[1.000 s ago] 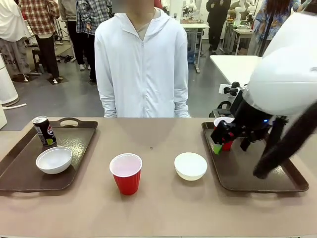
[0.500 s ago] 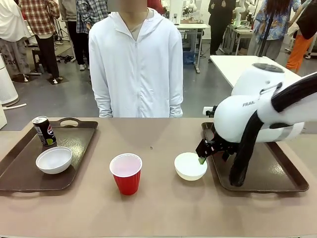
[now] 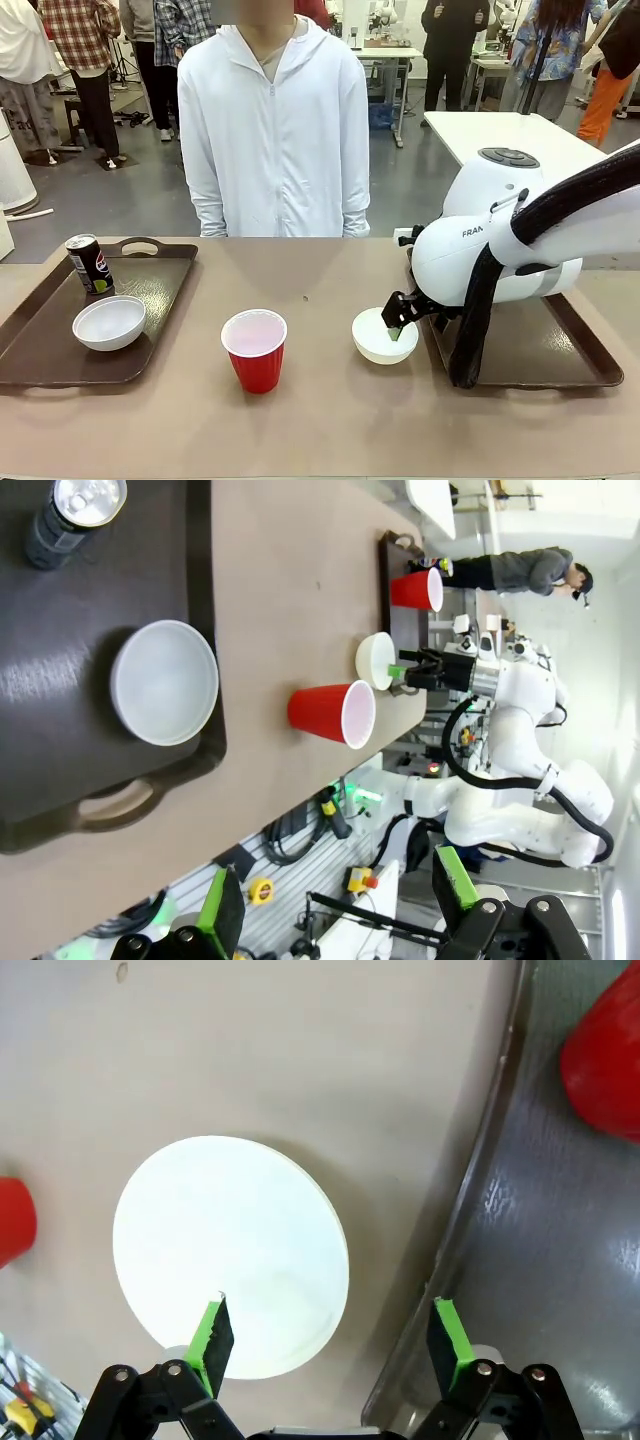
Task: Prepare tableware on both trays.
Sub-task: Pick up a Picnic Bowl from the table and place it on a Handle tray.
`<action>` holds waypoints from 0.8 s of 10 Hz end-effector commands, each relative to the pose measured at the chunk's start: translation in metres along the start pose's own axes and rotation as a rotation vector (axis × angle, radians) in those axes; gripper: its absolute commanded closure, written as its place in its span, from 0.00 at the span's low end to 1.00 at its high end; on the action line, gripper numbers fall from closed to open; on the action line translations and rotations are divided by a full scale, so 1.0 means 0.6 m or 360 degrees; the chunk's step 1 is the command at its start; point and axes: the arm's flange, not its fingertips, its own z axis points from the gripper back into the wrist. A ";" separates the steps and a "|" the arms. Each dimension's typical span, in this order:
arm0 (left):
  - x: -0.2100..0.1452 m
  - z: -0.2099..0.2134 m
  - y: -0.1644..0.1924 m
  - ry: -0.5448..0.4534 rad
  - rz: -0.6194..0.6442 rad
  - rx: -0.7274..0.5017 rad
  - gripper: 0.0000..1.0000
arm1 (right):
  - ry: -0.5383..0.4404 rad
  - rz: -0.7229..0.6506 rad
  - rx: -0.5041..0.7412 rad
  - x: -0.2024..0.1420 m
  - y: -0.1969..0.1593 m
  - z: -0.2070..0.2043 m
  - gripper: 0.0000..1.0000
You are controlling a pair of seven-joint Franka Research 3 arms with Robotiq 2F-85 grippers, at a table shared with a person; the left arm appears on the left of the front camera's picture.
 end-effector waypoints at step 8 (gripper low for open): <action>0.001 0.004 -0.003 0.0000 -0.0024 -0.0031 0.00 | 0.0007 -0.0033 0.0051 0.022 0.012 -0.006 1.00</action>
